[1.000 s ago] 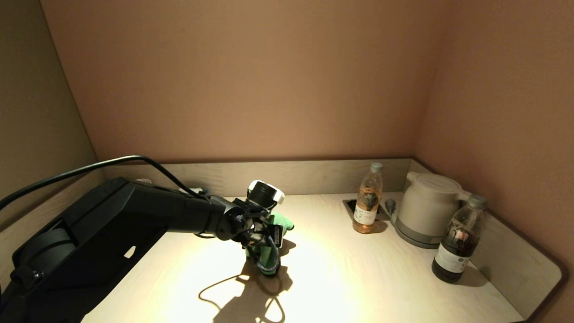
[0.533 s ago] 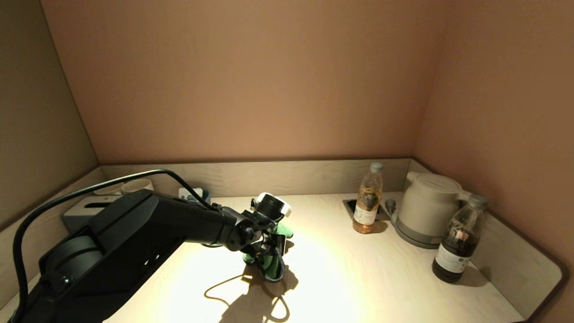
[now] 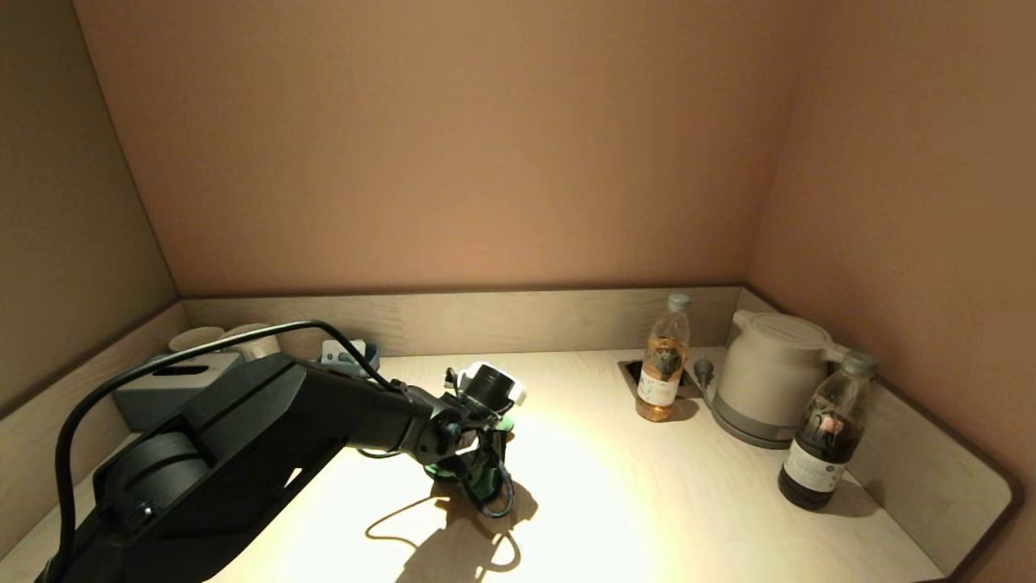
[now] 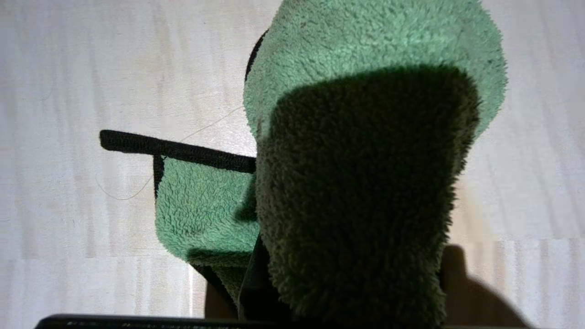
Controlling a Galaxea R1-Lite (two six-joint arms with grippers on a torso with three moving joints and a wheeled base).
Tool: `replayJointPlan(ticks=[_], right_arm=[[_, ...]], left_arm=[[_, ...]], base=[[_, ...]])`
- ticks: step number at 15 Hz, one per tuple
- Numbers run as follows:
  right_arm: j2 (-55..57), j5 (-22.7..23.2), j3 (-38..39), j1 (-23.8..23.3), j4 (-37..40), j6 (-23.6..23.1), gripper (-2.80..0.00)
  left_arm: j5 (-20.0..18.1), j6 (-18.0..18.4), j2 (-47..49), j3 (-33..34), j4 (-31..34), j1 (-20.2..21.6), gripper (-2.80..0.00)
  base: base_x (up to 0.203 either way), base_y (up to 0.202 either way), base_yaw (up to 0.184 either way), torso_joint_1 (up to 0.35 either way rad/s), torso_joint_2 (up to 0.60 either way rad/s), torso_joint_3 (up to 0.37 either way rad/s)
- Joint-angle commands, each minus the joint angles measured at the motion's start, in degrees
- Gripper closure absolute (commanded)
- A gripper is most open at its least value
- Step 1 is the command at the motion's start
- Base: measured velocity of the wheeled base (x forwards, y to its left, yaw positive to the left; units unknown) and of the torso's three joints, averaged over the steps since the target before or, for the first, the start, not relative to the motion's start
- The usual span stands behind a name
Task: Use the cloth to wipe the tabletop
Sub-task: Sweep the stains on the table
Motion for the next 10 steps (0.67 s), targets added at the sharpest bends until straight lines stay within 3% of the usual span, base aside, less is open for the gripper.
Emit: replayJointPlan(ticks=[1,3,5,7,10], right_arm=[[0.07,0.04,0.0,0.04,-0.05,-0.02,0.0],[0.07,0.04,0.0,0.04,-0.05,-0.02,0.0],[0.07,0.04,0.0,0.04,-0.05,-0.02,0.0],[0.07,0.04,0.0,0.04,-0.05,-0.02,0.0],[0.07,0.04,0.0,0.04,-0.05,-0.02,0.0]], left_arm=[[0.81,-1.95,0.46,-0.01,0.34,1.28,0.0],[1.09,-2.24,0.42,0.11,0.43,1.42,0.0],[6.17,-6.17,0.02,1.75,1.66,4.01,0.0],[6.25,-7.07,-0.34,2.19,2.56,3.99,0.0],[6.48,-13.91,-3.78,3.79,10.63,2.99,0.0]], base=[[0.0,0.0,0.0,0.0,0.0,0.0],[0.0,0.0,0.0,0.0,0.0,0.0],[0.0,0.0,0.0,0.0,0.0,0.0],[0.0,0.0,0.0,0.0,0.0,0.0],[0.0,0.0,0.0,0.0,0.0,0.0]])
